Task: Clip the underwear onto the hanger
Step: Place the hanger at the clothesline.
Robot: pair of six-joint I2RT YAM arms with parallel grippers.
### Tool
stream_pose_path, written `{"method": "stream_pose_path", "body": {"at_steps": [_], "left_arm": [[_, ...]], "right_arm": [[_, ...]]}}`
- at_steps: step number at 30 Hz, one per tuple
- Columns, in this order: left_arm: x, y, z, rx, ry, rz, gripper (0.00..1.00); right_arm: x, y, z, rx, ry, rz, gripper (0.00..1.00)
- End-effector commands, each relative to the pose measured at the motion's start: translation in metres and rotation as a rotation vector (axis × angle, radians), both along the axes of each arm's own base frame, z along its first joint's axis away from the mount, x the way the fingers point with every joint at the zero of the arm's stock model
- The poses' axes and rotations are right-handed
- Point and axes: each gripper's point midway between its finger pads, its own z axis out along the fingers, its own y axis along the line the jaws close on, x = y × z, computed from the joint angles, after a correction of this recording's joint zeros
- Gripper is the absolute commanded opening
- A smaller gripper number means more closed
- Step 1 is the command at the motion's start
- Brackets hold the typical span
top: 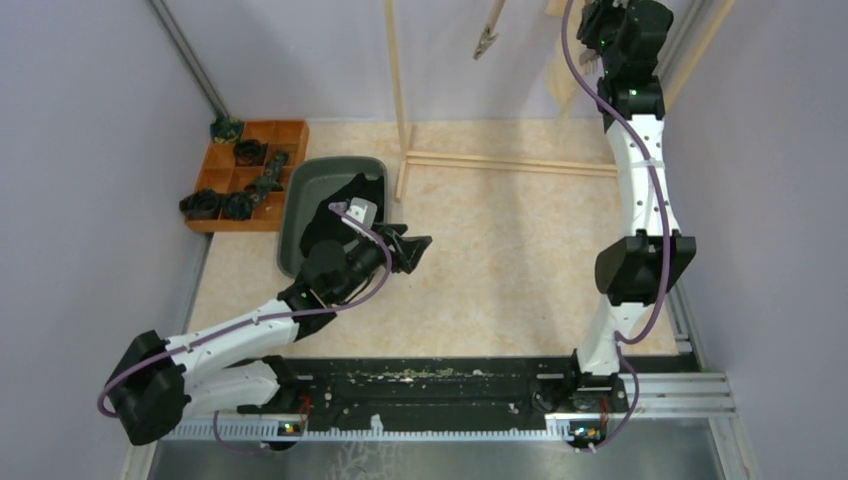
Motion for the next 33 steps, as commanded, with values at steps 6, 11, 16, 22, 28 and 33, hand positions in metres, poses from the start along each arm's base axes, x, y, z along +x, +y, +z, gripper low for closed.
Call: {"method": "stream_pose_path", "body": {"at_steps": [6,11,16,22,28,33], "left_arm": [[0.004,-0.003,0.022,-0.02,-0.041,0.007,0.75],[0.003,-0.002,0.024,-0.021,-0.042,0.007,0.75],[0.005,-0.003,0.026,-0.021,-0.036,0.012,0.76],[0.01,-0.009,0.038,-0.026,-0.019,0.012,0.81],[0.02,-0.013,0.046,0.007,0.025,0.042,0.88],[0.029,-0.009,0.06,0.004,0.028,0.075,0.93]], "right_arm": [[-0.04,-0.004,0.046,0.007,-0.125,-0.007,0.5],[-0.08,-0.003,0.069,0.01,-0.189,-0.005,0.62],[-0.112,-0.002,0.081,0.019,-0.211,-0.002,0.75],[-0.156,-0.005,0.078,0.072,-0.225,-0.017,0.89],[-0.192,0.007,0.045,0.137,-0.194,0.042,0.91],[-0.208,0.049,0.03,0.126,-0.14,0.136,0.91]]}}
